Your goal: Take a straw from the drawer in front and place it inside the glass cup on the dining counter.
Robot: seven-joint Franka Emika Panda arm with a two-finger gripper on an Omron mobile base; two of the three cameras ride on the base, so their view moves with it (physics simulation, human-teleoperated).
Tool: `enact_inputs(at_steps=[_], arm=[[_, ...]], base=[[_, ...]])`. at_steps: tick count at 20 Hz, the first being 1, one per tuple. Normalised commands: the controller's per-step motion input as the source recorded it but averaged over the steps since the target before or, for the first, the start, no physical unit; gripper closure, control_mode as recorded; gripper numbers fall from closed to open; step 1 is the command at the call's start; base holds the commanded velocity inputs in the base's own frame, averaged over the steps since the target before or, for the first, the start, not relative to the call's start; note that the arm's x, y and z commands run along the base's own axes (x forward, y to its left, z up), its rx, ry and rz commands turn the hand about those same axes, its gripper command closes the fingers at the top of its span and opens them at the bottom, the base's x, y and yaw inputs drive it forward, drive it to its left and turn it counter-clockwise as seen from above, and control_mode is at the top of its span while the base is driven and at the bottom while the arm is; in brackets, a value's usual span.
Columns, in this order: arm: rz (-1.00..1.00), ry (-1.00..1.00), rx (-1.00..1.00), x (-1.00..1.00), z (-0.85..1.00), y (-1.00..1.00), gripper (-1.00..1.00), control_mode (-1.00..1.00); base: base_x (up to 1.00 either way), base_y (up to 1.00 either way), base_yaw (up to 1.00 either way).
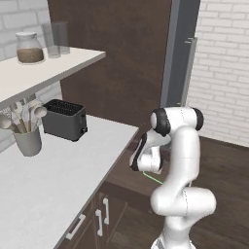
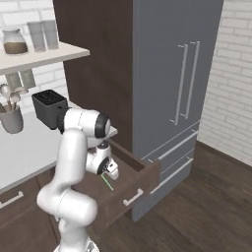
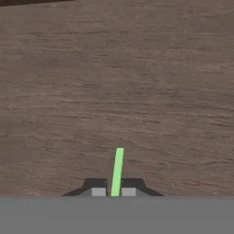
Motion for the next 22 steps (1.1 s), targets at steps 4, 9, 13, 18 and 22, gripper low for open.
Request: enact_inputs(at_steps=[4, 9, 13, 18, 22], arm=[[-0.01, -0.02, 0.2, -0.41, 0.0, -0.73, 1.0, -1.0], [0.0, -0.01, 0.17, -0.39, 0.14, -0.56, 1.0, -1.0], [0.0, -0.06, 0.15, -0.48, 0.94, -0.23, 1.0, -1.0], [0.02, -0.02, 0.03, -0.15, 1.0, 0.0, 1.0, -1.0], [0.02, 0.0, 0.0, 0.01, 1.0, 0.0, 1.0, -1.0]], base=[[0.0, 0.0, 0.0], [0.0, 0.0, 0.0], [0.0, 0.0, 0.0], [0.0, 0.0, 0.0], [0.0, 0.0, 0.0]])
